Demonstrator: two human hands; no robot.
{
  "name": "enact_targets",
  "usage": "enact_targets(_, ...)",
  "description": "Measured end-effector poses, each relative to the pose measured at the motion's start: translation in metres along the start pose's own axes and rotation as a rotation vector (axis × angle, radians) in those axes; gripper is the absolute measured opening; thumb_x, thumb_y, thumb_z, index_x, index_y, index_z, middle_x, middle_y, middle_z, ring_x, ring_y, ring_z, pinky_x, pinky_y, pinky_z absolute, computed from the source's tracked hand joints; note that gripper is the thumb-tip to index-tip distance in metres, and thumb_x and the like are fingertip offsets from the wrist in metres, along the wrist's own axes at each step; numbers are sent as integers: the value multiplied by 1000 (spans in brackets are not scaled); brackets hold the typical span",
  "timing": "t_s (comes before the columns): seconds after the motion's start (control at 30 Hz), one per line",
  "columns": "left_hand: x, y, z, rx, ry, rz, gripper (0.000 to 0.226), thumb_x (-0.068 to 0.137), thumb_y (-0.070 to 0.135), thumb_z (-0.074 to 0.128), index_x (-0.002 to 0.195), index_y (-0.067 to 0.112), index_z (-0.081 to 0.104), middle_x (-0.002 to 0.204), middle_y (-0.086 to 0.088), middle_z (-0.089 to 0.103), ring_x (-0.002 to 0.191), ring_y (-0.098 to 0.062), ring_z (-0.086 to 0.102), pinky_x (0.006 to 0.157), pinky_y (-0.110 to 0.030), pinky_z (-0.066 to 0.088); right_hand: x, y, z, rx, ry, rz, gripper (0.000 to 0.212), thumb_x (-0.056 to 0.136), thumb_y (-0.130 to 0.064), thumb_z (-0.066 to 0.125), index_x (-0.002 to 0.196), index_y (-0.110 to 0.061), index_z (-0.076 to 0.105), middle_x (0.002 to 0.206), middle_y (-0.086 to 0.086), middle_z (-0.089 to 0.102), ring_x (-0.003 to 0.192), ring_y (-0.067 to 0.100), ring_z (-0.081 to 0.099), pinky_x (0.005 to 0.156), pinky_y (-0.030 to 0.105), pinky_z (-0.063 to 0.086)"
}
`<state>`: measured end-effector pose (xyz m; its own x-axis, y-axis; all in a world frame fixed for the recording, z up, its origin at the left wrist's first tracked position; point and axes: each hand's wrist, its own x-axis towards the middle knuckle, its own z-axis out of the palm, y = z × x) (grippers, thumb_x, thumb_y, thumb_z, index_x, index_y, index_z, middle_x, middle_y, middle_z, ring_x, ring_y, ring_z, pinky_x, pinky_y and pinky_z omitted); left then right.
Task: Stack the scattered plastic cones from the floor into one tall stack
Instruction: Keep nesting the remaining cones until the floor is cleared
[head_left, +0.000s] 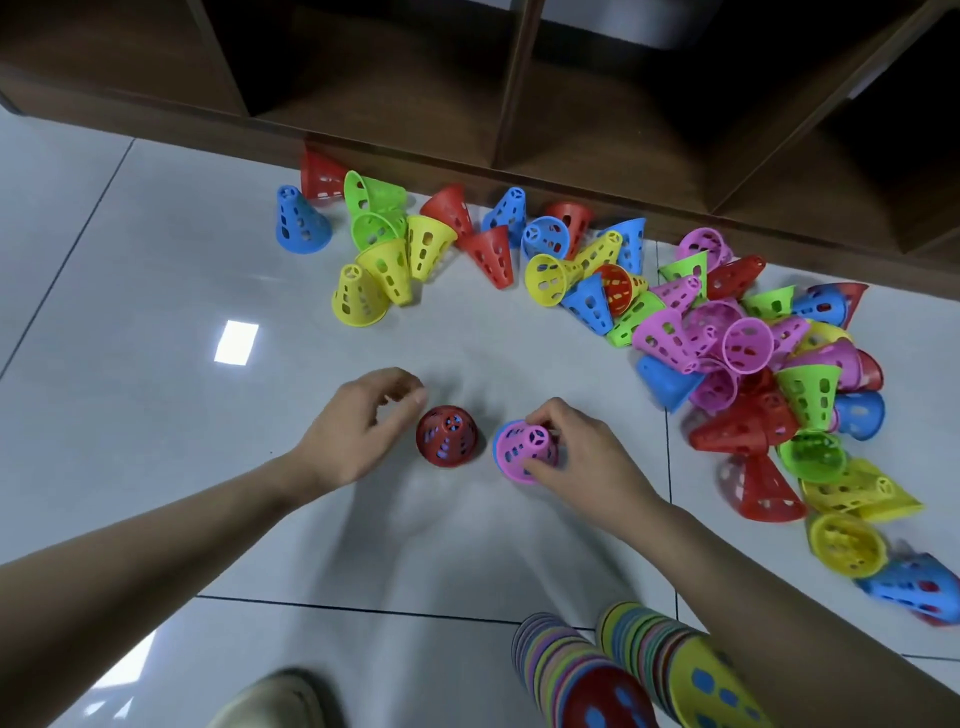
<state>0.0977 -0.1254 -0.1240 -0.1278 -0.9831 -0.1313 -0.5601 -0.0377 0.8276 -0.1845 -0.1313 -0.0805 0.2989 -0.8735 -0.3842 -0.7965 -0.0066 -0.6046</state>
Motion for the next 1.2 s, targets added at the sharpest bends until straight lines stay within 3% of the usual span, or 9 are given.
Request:
enact_targets(0.1,11,-12,-12,28,225,-77,35,100,45,44,88,17,60,84,-1,62,79,-17,58,75,-41,49,8,8,2,-26,-49,18,31,79,-25,74,98,-32,50,107,-11,66,98,12,63,85,39,55)
enact_targets(0.2,31,-25,-21,-12,418,-183,18,97,33,61,102,17,54,96,-3,59,83,-20,57,72,-35,48,10,11,5,-42,-35,5,31,79,-27,74,97,-30,49,108,-11,67,97,15,63,84,39,54)
enact_targets(0.33,66,-35,-33,-8,535,-217,50,86,33,73,125,13,50,119,-8,53,98,-22,57,79,-32,47,11,13,9,-34,-3,-22,29,80,-26,74,96,-27,50,108,-12,66,96,16,63,82,38,54)
enact_targets(0.47,101,-45,-43,148,391,-234,62,84,33,77,136,15,49,132,-12,53,119,-29,52,98,-42,45,17,15,9,23,-39,9,34,76,-32,77,97,-30,51,108,-12,67,98,13,65,85,42,55)
enact_targets(0.63,106,-56,-42,190,335,-259,39,85,37,73,117,18,59,110,-8,66,103,-31,59,85,-43,51,24,16,-3,144,-11,51,49,78,-60,70,118,-33,57,121,-12,63,112,3,62,98,37,53)
enact_targets(0.73,85,-39,-41,75,398,-228,32,88,39,72,110,20,60,103,-1,67,95,-22,62,82,-39,51,37,18,-18,123,114,30,39,92,-44,64,123,-20,59,121,-6,63,111,10,61,98,38,52)
enact_targets(0.87,49,2,-36,-54,448,-102,21,92,39,70,105,31,56,97,10,66,91,-7,59,77,-23,46,63,28,-37,43,315,6,39,94,-30,67,126,-9,59,123,3,62,111,16,58,96,43,52)
enact_targets(1.0,20,32,-21,-73,277,37,26,91,41,71,111,30,60,104,18,64,94,0,55,81,-11,40,82,41,-55,-23,478,39,40,92,-24,69,127,-5,59,126,12,60,120,30,55,103,49,45)
enact_targets(1.2,0,33,-1,72,44,207,45,86,60,64,115,25,63,103,15,62,97,-8,57,87,-20,44,79,74,-87,-115,649,202,48,89,-21,70,132,-8,55,128,12,57,121,30,50,103,43,43)
